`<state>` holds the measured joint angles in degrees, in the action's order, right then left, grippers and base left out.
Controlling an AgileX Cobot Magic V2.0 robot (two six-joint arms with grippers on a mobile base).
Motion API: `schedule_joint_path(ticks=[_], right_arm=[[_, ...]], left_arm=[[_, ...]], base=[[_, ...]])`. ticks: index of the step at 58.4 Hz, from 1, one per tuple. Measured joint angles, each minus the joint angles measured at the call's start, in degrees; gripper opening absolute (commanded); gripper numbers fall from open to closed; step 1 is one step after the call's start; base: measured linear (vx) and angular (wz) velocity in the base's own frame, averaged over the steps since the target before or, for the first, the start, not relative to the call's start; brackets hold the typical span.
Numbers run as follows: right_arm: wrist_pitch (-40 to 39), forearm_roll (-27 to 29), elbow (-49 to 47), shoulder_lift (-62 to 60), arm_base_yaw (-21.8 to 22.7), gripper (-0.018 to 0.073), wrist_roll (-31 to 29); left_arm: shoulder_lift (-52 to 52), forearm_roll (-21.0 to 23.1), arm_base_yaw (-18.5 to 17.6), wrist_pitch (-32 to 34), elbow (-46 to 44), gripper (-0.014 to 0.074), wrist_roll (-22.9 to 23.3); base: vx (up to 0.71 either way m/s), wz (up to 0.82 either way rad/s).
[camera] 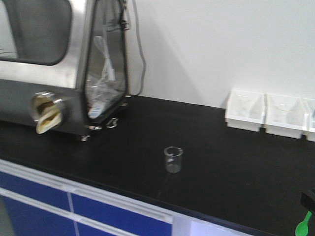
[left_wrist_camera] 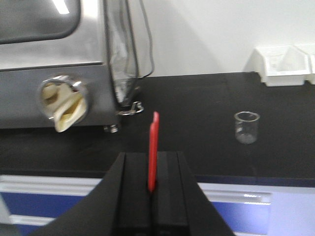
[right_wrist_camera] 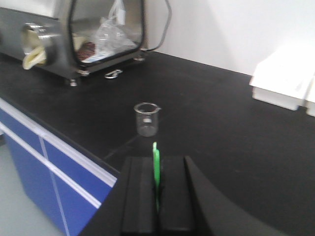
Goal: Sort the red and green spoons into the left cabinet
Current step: 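Drive the base away from the bench holding both spoons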
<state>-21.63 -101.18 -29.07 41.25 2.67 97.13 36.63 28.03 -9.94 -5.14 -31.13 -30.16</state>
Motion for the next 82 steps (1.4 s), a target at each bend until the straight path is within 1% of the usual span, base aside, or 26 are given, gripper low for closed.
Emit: schedule_joint_path(ticks=[42, 82], right_arm=[[0.0, 0.0, 0.0, 0.0, 0.0, -0.0003, 0.0], [0.0, 0.0, 0.0, 0.0, 0.0, -0.0003, 0.0]], left_arm=[[0.0, 0.0, 0.0, 0.0, 0.0, -0.0003, 0.0], [0.0, 0.0, 0.0, 0.0, 0.0, -0.0003, 0.0]], base=[[-0.04, 0.59], [0.18, 0.65]])
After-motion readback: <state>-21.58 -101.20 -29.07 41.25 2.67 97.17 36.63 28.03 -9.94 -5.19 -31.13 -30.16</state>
